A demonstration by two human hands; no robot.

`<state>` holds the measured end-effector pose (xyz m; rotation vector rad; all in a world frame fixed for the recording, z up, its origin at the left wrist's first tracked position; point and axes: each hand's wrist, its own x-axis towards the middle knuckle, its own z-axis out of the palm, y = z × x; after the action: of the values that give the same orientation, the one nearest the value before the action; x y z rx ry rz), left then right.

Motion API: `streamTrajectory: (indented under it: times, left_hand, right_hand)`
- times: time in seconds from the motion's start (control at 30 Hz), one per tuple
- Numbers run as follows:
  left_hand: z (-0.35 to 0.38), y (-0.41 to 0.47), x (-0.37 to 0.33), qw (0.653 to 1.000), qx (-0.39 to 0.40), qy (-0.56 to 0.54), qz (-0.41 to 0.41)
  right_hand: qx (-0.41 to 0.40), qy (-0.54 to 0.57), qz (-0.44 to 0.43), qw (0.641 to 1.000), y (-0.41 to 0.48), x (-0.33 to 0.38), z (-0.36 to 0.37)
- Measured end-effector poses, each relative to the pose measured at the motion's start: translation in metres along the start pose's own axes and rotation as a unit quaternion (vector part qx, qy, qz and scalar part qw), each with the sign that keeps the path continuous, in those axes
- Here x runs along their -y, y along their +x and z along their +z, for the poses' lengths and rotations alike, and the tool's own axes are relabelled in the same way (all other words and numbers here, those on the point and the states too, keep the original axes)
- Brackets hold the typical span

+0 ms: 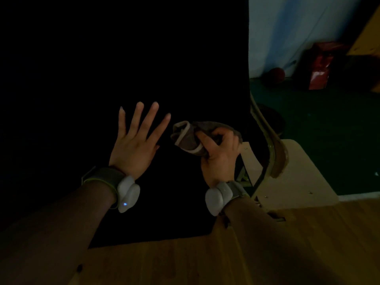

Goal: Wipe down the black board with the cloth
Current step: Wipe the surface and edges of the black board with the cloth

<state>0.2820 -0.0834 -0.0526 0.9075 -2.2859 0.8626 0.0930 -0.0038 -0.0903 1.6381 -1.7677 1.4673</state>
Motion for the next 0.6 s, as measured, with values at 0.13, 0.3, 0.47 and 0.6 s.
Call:
streamTrajectory:
  times: [0.13, 0.3, 0.47, 0.6]
  left_hand:
    - [-0.002, -0.001, 0.001, 1.000, -0.002, -0.005, 0.003]
    - [-0.004, -0.003, 0.005, 1.000, 0.004, -0.009, 0.018]
    - [-0.009, -0.003, 0.004, 1.000, 0.019, -0.013, 0.019]
    - [-0.015, -0.004, 0.006, 0.999, 0.026, -0.011, 0.025]
  right_hand:
    - [0.023, -0.022, -0.025, 0.999, -0.005, -0.004, 0.000]
    - [0.089, -0.046, -0.007, 0.995, -0.028, -0.010, 0.003]
    - [0.198, -0.093, -0.018, 0.976, -0.045, -0.018, 0.009]
    - [0.309, -0.080, 0.012, 0.948, -0.031, -0.021, 0.001]
